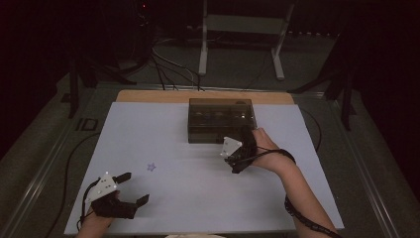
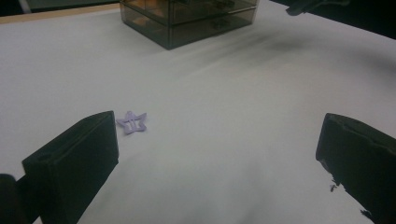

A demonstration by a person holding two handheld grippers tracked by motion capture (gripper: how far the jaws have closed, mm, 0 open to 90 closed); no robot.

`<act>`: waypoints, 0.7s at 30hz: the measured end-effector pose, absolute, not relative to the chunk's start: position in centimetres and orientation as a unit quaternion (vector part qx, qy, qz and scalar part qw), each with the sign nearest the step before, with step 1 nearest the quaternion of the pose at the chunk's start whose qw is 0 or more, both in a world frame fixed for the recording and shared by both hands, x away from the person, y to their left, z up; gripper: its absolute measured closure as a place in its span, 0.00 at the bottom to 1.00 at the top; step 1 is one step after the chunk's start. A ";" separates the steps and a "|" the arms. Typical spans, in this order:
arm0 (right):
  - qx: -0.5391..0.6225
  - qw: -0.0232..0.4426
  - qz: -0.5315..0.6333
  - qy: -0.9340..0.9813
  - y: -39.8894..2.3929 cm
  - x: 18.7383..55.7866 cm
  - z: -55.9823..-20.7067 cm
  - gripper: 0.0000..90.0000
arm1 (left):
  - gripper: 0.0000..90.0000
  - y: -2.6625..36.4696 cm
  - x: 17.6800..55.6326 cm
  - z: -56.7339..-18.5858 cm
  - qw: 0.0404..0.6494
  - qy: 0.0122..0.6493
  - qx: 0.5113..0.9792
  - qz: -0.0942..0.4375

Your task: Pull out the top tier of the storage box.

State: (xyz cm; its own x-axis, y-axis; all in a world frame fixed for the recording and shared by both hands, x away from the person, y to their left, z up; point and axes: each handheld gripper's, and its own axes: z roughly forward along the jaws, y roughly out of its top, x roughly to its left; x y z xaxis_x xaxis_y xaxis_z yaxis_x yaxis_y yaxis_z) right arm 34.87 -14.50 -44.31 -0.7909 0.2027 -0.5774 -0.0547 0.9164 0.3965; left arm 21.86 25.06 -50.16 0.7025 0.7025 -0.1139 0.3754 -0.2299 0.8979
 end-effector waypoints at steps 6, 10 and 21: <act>0.058 0.294 0.260 0.918 -16.1 35.2 -43.4 0.05 | 0.00 25.1 21.9 -50.2 0.511 0.351 0.768 0.160; 0.051 0.282 0.292 0.913 -17.3 35.7 -43.0 0.05 | 0.00 25.1 21.9 -50.2 0.511 0.351 0.768 0.160; 0.073 0.238 0.301 0.921 -20.0 37.5 -42.0 0.07 | 0.00 25.0 21.9 -50.2 0.510 0.351 0.769 0.160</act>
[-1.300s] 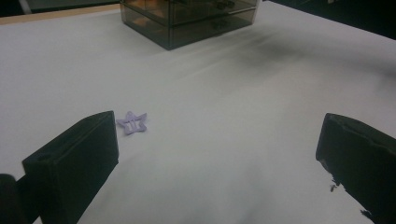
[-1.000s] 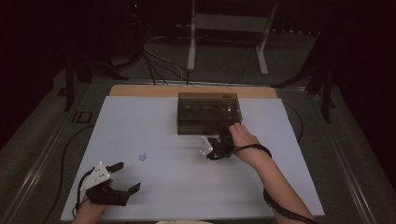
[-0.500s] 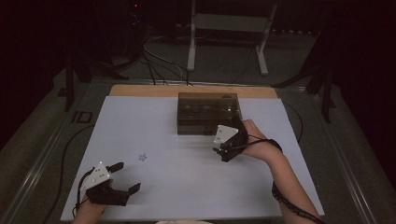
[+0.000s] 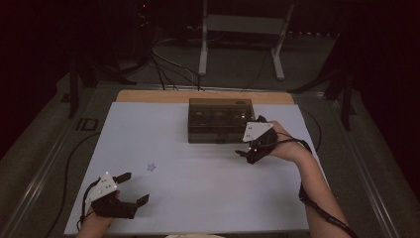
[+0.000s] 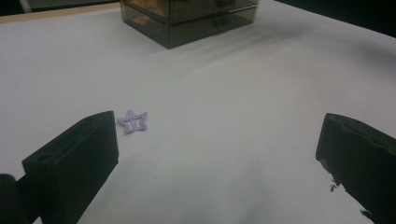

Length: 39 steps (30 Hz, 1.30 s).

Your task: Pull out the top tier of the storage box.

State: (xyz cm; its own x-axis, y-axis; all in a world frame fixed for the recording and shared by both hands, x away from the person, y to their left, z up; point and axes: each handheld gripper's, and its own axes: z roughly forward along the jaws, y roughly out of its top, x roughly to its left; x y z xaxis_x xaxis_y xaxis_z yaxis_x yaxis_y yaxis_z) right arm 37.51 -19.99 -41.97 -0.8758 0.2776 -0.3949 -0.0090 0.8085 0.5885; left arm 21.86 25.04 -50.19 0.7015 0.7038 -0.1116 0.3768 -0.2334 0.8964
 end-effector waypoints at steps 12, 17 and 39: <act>0.086 0.171 0.307 0.932 -21.2 39.2 -40.3 0.09 | 0.00 25.1 21.9 -50.2 0.511 0.352 0.768 0.161; 0.071 0.143 0.301 0.940 -21.2 39.8 -40.1 0.19 | 0.00 25.1 21.9 -50.2 0.513 0.351 0.767 0.159; -0.006 0.142 0.234 0.962 -19.5 43.7 -41.1 0.78 | 0.00 25.1 21.9 -50.2 0.516 0.348 0.767 0.158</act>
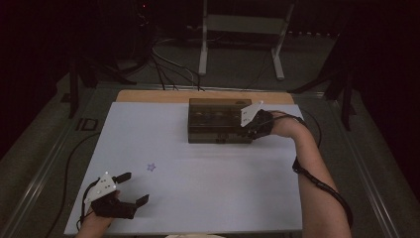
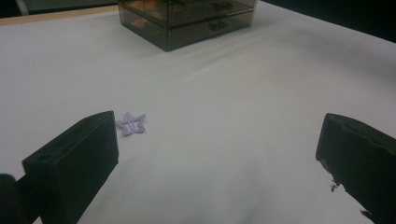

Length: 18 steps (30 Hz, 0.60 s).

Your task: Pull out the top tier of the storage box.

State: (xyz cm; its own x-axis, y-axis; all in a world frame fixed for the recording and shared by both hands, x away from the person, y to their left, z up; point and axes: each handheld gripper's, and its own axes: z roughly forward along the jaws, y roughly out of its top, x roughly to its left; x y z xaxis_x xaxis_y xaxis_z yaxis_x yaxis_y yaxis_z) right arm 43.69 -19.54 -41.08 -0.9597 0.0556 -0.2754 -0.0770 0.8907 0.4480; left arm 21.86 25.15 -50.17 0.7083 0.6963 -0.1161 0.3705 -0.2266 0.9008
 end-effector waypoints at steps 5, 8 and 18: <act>-0.015 0.120 0.215 0.969 -18.7 44.1 -41.4 0.82 | 0.00 25.2 21.8 -50.2 0.516 0.348 0.766 0.158; -0.023 0.108 0.207 0.972 -18.3 44.4 -41.7 0.86 | 0.00 25.2 21.9 -50.2 0.516 0.348 0.766 0.158; -0.023 0.081 0.202 0.976 -18.2 44.8 -41.6 0.95 | 0.00 25.2 21.9 -50.2 0.517 0.349 0.766 0.157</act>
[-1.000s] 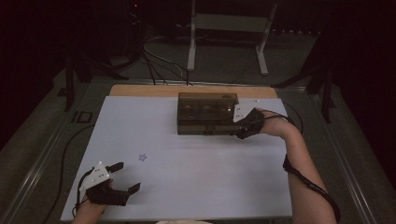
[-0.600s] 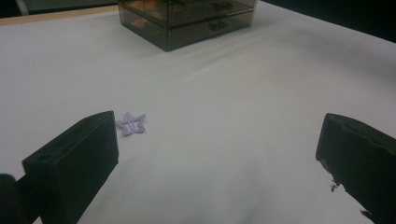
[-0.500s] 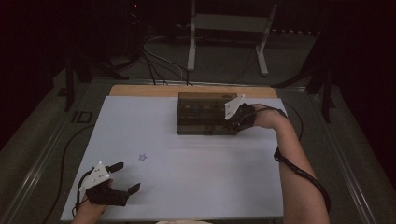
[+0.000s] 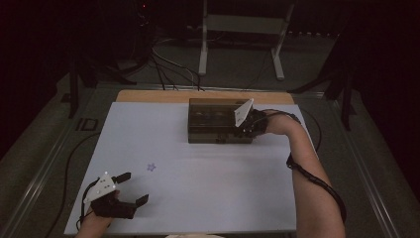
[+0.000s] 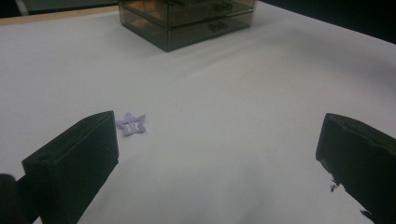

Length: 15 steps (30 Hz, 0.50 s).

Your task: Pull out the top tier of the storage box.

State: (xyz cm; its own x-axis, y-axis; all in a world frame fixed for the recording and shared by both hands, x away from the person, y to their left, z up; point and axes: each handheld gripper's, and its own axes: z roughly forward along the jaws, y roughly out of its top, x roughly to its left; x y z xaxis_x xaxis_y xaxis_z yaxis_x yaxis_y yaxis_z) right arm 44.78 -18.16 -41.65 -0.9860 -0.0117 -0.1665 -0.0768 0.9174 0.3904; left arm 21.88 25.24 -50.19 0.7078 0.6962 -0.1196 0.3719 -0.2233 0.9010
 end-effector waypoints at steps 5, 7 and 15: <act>-0.024 0.059 0.200 0.978 -18.1 44.6 -41.6 0.97 | 0.00 25.3 21.9 -50.2 0.517 0.349 0.765 0.158; -0.024 0.053 0.201 0.978 -18.2 44.5 -41.5 0.98 | 0.00 25.3 21.9 -50.2 0.518 0.349 0.765 0.158; -0.025 0.039 0.196 0.979 -18.1 43.6 -41.1 0.98 | 0.00 25.2 21.9 -50.2 0.517 0.349 0.765 0.159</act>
State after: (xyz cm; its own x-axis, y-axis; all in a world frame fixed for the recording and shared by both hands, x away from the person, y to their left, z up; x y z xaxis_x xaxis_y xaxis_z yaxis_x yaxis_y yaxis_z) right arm 43.58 -18.07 -41.14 -0.9957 -0.0327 -0.0867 -0.0635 0.9219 0.3823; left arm 21.85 25.23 -50.16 0.7057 0.6987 -0.1173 0.3692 -0.2214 0.9026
